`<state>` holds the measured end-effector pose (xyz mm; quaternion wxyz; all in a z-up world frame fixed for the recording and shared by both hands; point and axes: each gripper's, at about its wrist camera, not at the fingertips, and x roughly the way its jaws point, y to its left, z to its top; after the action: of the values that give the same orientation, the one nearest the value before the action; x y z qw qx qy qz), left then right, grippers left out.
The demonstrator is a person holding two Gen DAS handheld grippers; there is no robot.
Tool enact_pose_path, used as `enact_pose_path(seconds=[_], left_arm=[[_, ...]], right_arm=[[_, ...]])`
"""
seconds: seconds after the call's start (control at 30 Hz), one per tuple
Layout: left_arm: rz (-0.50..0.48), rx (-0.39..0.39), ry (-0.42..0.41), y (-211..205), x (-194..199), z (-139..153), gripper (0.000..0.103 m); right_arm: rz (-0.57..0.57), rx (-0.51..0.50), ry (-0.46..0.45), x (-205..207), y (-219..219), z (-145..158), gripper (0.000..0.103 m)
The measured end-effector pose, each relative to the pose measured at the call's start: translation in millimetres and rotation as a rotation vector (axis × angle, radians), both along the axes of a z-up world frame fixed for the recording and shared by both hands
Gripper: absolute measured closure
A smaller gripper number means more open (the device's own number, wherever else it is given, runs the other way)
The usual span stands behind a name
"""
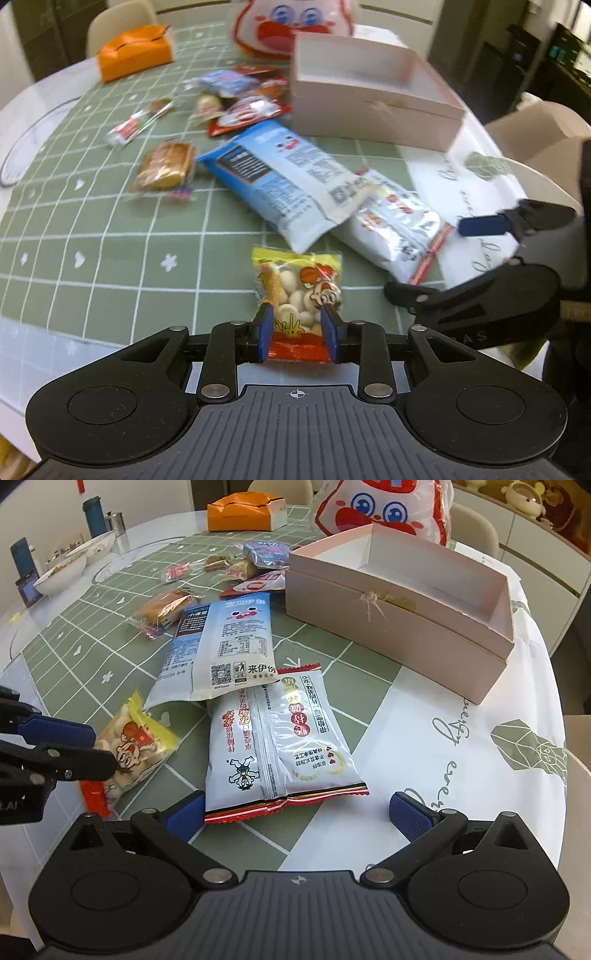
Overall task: Organize snacks
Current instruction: 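Grasp the yellow-red peanut snack packet with the left tool, then lift the yellow-red packet with the left tool while the right tool lifts the white packet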
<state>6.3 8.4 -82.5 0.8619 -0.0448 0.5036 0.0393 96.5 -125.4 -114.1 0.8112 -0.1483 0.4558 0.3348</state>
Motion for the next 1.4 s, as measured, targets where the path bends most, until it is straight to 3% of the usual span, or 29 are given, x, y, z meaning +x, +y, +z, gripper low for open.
enact_pose_path(seconds=[0.17, 0.27, 0.4, 0.5, 0.57, 0.73, 0.8, 0.93, 1.17, 1.3, 1.4], left_arm=[[-0.065, 0.049, 0.015, -10, -2, -6, 0.071], [-0.042, 0.073, 0.029, -7, -4, -13, 0.069], [0.036, 0.04, 0.018, 11, -8, -17, 0.07], [0.023, -0.055, -0.02, 19, -13, -11, 0.071], [-0.014, -0.074, -0.047, 16, -14, -5, 0.071], [-0.088, -0.039, -0.078, 2, -12, 4, 0.071], [-0.076, -0.002, -0.071, 0, -5, 3, 0.071], [-0.026, 0.037, -0.049, 3, 13, -8, 0.071], [-0.111, 0.08, -0.022, -12, 19, -13, 0.071], [-0.161, 0.063, -0.012, -15, 19, -15, 0.057], [-0.208, 0.066, -0.01, -18, 18, -19, 0.052]], right_arm=[[0.018, -0.007, 0.008, -2, -2, 1, 0.0], [0.08, -0.023, 0.035, 1, -3, 3, 0.0], [0.076, 0.005, 0.009, 0, -11, 19, 0.006], [0.077, 0.069, -0.04, 2, -10, 35, 0.006], [0.061, 0.084, -0.054, 10, -2, 38, 0.006], [-0.008, 0.109, -0.014, 35, 15, 42, 0.006], [0.022, 0.128, 0.012, 37, 14, 44, 0.006], [0.068, 0.074, -0.034, 29, 6, 47, 0.006], [0.002, 0.037, -0.02, 30, -15, 30, 0.006], [-0.049, 0.03, 0.03, 36, -20, 14, 0.006], [-0.068, 0.023, 0.059, 38, -20, 4, 0.006]])
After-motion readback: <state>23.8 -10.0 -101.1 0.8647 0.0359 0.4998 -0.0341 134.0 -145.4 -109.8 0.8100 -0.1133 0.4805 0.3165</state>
